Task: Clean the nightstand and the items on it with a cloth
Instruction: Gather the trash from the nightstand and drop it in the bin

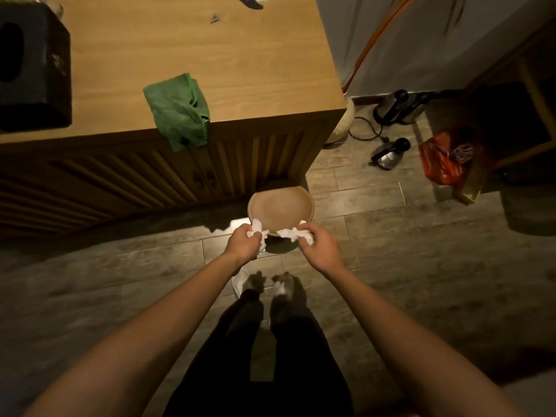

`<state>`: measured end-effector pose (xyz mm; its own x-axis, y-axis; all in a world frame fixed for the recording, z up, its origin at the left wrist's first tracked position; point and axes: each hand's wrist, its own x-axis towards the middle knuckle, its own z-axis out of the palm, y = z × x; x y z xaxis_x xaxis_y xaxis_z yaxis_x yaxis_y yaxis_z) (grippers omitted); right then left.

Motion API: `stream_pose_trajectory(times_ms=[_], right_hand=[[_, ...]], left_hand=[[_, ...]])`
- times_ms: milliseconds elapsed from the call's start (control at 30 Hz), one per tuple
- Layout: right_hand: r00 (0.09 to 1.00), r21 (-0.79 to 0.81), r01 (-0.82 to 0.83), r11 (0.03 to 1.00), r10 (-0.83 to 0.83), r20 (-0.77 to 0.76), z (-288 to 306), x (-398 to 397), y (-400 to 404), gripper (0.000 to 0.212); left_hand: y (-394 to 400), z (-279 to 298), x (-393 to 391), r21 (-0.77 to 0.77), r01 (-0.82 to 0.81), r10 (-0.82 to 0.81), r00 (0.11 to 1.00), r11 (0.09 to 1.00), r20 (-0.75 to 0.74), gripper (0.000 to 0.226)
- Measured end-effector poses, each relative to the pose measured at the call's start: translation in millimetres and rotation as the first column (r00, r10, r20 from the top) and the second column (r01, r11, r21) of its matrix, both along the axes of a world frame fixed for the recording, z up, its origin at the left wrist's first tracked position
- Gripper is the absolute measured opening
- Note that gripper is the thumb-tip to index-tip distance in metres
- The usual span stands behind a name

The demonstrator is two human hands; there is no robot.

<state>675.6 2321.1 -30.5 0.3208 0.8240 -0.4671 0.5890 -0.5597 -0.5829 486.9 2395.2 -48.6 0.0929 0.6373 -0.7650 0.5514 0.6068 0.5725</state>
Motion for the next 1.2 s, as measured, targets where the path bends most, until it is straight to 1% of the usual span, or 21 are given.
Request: stream_pose_trajectory(times_ms=[167,300,367,400,433,467,567,633,667,733,833,900,1000,1100,1200], right_hand=[[1.000,-0.050,-0.012,0.999,0.013,0.019,-40,23,20,0.029],[1.000,-0.088,0.027,0.996,-0.028,-0.013,-73,36,32,0.025],[1.000,-0.040,-0.014,0.999,0.014,-0.001,-87,38,35,0.023],[0.999,-0.029,-0.037,0.999,0.037,0.001,-95,41,37,0.026],[0.999,-0.049,-0.039,0.998,0.038,-0.007,-99,43,39,0.027],[1.000,-0.079,-0.025,0.997,0.023,-0.021,-103,45,40,0.026],[1.000,-0.106,0.002,0.994,-0.005,-0.031,-107,53,38,0.027],[0.999,-0.122,0.026,0.992,-0.031,-0.035,-104,59,38,0.028],[0.998,-0.128,0.048,0.991,-0.052,-0.027,-103,61,39,0.028],[0.995,-0.126,0.103,0.987,-0.104,-0.002,-102,64,42,0.027],[0.991,-0.083,0.135,0.987,-0.136,-0.004,-105,61,51,0.026],[0.990,-0.094,0.137,0.986,-0.139,-0.021,-111,56,57,0.027],[0.994,-0.145,0.090,0.985,-0.098,-0.046,-126,46,66,0.026],[0.995,-0.172,0.052,0.984,-0.066,-0.076,-143,36,73,0.030],[0.992,-0.196,0.081,0.977,-0.098,-0.081,-156,32,75,0.034]], left_hand=[[26,-34,12,-0.060,-0.014,0.010,0.998,0.998,-0.063,0.025],[37,-66,29,-0.080,-0.033,0.028,0.998,0.996,-0.054,0.031],[38,-80,38,-0.107,-0.055,0.050,0.998,0.993,-0.048,0.026],[39,-87,43,-0.128,-0.083,0.078,0.996,0.988,-0.043,0.018],[39,-93,48,-0.149,-0.114,0.110,0.993,0.982,-0.038,0.011],[38,-97,52,-0.168,-0.131,0.126,0.991,0.977,-0.043,0.011],[37,-106,55,-0.183,-0.072,0.061,0.996,0.980,-0.066,0.014],[36,-108,55,-0.201,-0.047,0.033,0.997,0.979,-0.070,0.028],[37,-108,55,-0.202,-0.044,0.030,0.997,0.978,-0.072,0.031],[41,-107,53,-0.176,-0.025,0.011,0.997,0.984,-0.081,0.030],[50,-112,50,-0.105,0.015,-0.027,0.994,0.994,-0.110,0.035],[55,-117,48,-0.105,-0.011,0.000,0.994,0.994,-0.111,0.037],[63,-129,45,-0.120,-0.031,0.019,0.995,0.992,-0.095,0.031],[69,-143,45,-0.104,-0.074,0.063,0.992,0.992,-0.105,0.035],[71,-155,49,-0.107,-0.135,0.123,0.986,0.985,-0.114,0.036]])
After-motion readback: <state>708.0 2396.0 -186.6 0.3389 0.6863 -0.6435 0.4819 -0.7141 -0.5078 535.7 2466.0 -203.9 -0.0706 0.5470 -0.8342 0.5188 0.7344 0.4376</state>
